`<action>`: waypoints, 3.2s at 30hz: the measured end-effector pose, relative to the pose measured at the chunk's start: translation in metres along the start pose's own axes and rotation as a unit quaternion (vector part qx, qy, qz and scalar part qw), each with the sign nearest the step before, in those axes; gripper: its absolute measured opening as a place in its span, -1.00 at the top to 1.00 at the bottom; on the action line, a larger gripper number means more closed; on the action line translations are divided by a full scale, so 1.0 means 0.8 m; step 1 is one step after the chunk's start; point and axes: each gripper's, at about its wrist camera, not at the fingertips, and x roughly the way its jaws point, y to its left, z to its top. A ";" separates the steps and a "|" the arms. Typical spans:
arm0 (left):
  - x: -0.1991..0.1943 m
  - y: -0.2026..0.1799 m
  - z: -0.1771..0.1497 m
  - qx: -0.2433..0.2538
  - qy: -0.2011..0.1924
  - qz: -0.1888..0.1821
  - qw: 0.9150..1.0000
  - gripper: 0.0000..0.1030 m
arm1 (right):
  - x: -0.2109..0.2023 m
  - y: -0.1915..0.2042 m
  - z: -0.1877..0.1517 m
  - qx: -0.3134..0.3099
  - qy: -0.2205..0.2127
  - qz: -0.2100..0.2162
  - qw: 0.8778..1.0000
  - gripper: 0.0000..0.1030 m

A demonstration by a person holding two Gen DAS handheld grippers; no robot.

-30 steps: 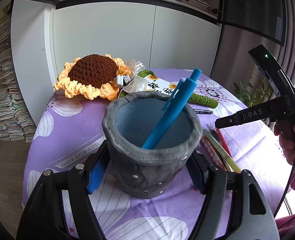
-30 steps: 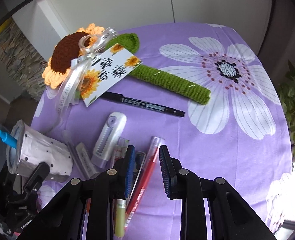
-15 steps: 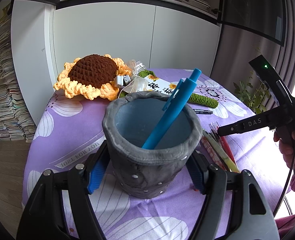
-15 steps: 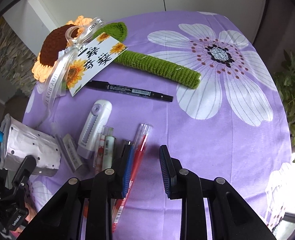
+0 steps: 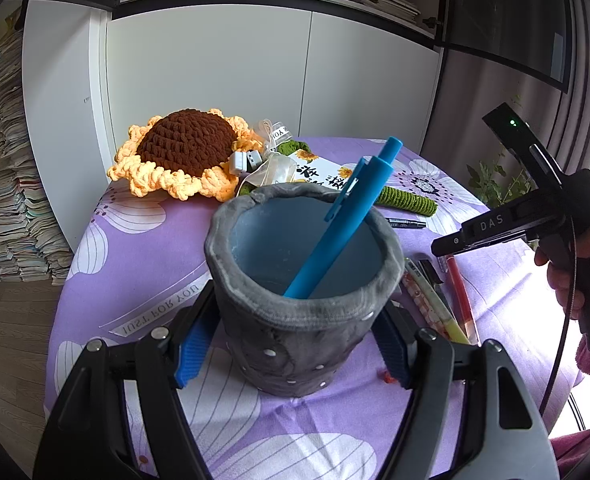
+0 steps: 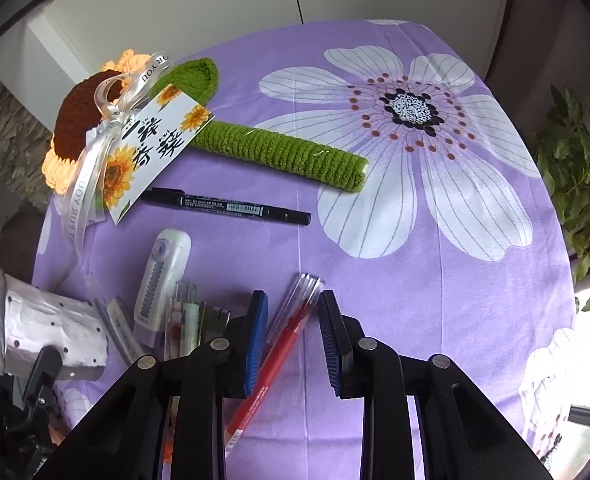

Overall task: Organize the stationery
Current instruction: 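Grasp the red pen with the right gripper, then carry the red pen with the right gripper and drop it into the holder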

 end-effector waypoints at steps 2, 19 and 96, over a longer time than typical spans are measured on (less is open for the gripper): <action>0.000 0.000 0.000 0.000 0.000 0.000 1.000 -0.39 | 0.003 0.003 0.005 -0.007 -0.003 -0.007 1.000 0.46; 0.001 0.000 0.000 0.000 0.000 0.000 1.000 -0.39 | -0.136 0.036 -0.025 -0.060 -0.140 0.094 0.984 0.78; 0.002 0.001 0.001 0.000 -0.001 0.001 1.000 -0.38 | -0.001 0.040 -0.022 -0.039 0.020 0.040 0.998 0.71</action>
